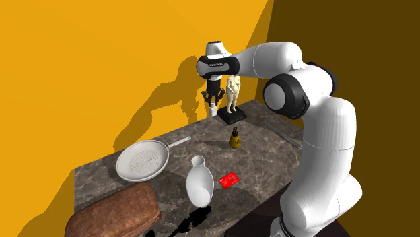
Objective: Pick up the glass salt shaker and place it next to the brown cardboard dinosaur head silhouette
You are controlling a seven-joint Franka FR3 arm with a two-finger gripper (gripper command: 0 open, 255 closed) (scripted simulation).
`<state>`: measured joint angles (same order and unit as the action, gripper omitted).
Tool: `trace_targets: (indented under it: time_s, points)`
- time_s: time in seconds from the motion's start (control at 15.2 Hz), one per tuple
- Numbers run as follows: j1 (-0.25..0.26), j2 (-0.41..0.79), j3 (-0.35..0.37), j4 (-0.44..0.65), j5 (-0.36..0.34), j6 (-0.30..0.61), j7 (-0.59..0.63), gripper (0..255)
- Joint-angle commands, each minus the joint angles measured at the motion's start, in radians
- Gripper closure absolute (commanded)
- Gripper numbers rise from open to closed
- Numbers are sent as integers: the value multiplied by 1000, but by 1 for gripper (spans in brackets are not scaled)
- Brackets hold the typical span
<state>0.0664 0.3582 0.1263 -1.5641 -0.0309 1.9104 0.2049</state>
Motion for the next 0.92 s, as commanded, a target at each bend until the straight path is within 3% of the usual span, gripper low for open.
trace_targets:
  time_s: [0.0, 0.86]
  points:
    - [1, -5, 1, 19, 0, -25, 1, 255]
    - [4, -12, 3, 184, 2, -196, 1, 255]
